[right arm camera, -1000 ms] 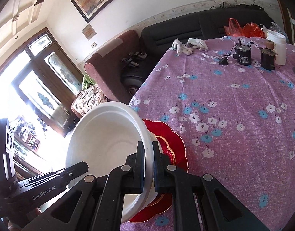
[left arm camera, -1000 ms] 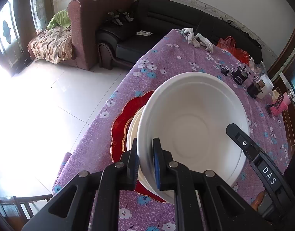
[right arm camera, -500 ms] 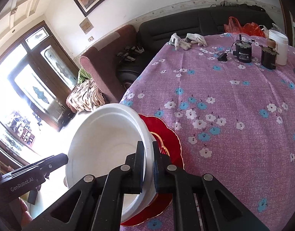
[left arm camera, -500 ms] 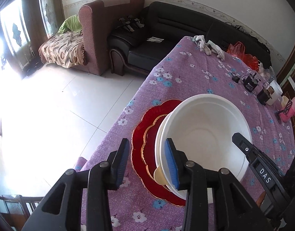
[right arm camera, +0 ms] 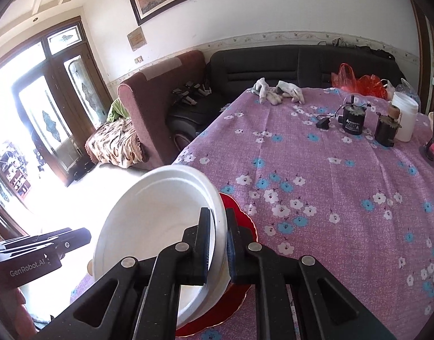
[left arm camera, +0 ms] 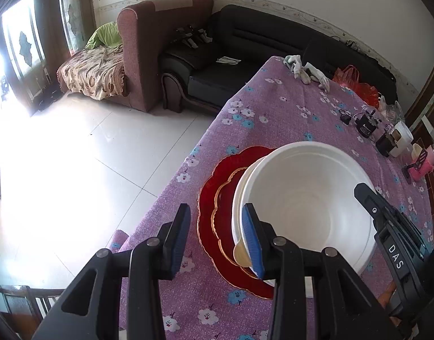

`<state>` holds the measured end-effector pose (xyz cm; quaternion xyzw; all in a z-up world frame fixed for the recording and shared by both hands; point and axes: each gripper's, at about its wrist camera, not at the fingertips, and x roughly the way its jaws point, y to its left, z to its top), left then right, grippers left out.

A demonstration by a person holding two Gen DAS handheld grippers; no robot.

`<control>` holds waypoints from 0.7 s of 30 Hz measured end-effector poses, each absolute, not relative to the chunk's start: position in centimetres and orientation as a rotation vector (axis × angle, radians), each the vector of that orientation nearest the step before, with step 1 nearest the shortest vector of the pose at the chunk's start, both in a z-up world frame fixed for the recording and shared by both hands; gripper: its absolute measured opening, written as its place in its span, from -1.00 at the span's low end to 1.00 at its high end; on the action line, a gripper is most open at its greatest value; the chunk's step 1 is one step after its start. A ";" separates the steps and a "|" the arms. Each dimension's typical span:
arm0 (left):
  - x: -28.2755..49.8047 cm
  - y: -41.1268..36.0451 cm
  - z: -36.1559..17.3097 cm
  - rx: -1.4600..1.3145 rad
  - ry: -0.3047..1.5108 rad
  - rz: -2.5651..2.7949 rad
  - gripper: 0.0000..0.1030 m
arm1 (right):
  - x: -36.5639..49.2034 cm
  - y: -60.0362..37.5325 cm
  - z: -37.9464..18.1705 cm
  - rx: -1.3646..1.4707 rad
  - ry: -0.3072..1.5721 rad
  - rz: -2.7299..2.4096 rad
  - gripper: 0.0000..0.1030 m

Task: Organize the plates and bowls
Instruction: 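Lower the white bowl onto the beige bowl and open both grippers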

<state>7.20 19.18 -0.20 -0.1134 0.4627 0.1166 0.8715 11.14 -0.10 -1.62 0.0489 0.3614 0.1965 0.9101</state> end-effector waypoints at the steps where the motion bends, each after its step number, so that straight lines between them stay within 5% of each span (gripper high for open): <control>1: 7.1 19.3 -0.1 -0.234 0.963 0.249 -0.28 | 11.1 0.0 -1.5 0.085 0.744 0.401 -0.76; 21: 3.7 17.3 2.2 -0.151 0.794 0.284 -0.13 | 7.3 -3.8 1.3 0.125 0.613 0.406 -0.76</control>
